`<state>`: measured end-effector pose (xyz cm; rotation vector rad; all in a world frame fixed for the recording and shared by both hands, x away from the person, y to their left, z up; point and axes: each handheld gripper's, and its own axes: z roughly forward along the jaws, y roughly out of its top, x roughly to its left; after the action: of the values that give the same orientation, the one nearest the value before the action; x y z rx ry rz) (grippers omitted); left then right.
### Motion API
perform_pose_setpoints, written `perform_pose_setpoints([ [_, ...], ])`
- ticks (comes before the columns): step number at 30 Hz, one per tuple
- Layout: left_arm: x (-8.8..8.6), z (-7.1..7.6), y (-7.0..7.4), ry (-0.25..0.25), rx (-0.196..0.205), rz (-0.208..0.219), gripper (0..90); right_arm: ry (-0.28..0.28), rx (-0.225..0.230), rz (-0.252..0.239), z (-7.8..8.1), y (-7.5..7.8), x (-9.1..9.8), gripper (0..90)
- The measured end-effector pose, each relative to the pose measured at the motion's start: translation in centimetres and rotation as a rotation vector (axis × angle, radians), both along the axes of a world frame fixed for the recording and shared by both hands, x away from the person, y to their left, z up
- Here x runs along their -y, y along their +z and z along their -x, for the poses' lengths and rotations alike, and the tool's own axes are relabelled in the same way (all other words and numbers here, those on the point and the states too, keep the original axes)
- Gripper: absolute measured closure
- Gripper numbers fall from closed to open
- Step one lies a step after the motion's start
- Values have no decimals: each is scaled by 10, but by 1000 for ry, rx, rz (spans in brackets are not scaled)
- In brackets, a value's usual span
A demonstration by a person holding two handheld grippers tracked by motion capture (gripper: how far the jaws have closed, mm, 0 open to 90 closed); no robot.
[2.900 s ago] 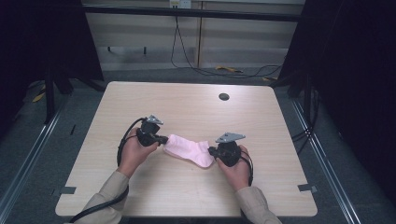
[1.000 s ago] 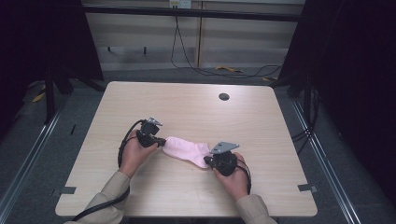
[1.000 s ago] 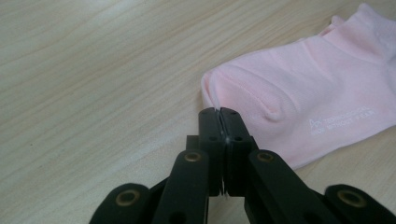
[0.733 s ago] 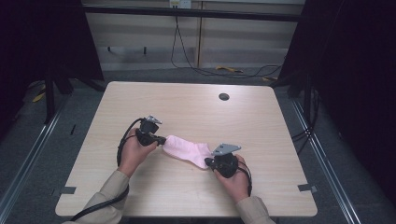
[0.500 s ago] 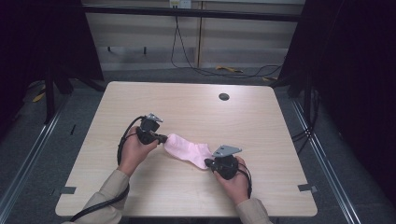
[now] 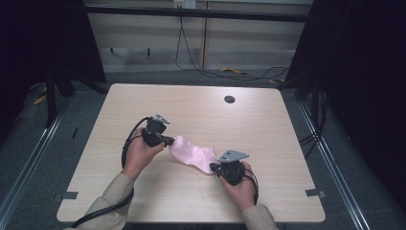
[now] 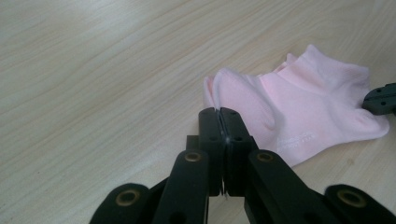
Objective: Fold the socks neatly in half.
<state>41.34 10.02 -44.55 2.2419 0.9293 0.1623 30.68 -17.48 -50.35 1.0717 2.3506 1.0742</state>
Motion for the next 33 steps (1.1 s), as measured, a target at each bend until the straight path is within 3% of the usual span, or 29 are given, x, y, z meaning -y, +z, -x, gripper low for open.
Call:
perform_pose_setpoints([
  [16, 11, 3, 10, -33, -3, -2, 889, 4, 8, 13, 1, 0, -1, 900],
  [33, 28, 10, 24, -69, -6, 3, 888, -2, -32, -31, -3, 0, 3, 900],
])
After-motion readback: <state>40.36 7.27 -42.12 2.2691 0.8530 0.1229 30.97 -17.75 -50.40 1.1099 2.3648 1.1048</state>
